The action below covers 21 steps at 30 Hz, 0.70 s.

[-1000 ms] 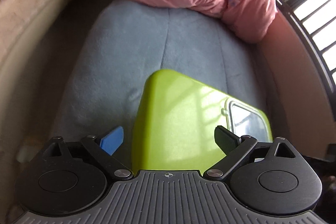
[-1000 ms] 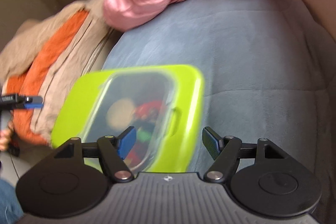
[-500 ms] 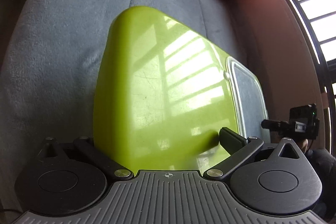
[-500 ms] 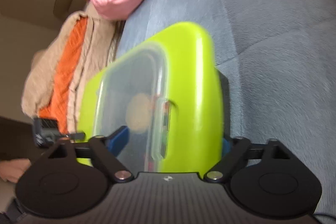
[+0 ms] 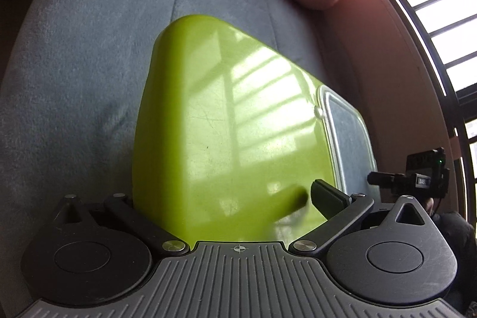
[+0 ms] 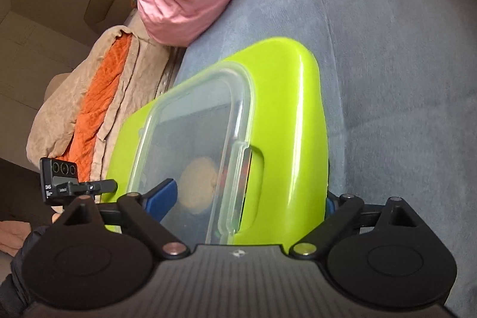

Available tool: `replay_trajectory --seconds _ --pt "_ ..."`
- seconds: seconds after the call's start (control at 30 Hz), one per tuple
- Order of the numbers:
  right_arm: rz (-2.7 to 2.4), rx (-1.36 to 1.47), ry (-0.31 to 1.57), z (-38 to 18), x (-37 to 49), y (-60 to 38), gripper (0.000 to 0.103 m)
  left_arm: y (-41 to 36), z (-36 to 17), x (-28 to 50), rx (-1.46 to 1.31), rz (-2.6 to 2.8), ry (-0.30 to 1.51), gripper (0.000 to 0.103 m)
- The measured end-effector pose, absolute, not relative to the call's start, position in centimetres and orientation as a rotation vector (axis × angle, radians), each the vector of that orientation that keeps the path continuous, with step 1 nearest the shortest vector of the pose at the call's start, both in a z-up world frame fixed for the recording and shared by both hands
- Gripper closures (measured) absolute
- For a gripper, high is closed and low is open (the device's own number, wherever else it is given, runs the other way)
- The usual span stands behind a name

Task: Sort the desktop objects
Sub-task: 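Press the lid edges down onto the box rim with both tools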

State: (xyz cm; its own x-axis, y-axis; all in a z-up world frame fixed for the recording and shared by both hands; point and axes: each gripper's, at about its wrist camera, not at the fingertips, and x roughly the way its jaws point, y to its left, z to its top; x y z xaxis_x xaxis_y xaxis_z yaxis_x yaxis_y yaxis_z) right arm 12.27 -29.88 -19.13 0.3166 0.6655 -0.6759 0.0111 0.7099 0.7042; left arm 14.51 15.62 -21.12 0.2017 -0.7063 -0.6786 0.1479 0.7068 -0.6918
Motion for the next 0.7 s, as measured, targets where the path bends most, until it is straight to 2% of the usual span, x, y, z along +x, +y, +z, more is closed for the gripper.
replay_trajectory --seconds 0.2,0.23,0.27,0.33,0.7 --pt "0.562 0.838 1.196 -21.2 11.5 -31.4 0.018 16.7 -24.3 14.6 -0.748 -0.758 1.301 0.000" --pt "0.589 0.857 1.175 -21.2 11.2 -31.8 0.022 17.2 -24.7 14.7 -0.793 -0.760 1.282 0.000" --pt "0.621 0.881 1.149 -21.1 10.9 -32.2 0.035 17.8 -25.0 14.7 -0.838 -0.762 1.263 0.000" --pt "0.662 0.918 1.108 -21.2 10.5 -32.8 0.041 18.8 -25.1 14.9 -0.926 -0.757 1.219 0.000" --pt "0.637 0.951 1.034 -20.6 11.2 -33.2 0.041 19.3 -20.7 16.0 -0.892 -0.802 1.126 0.000"
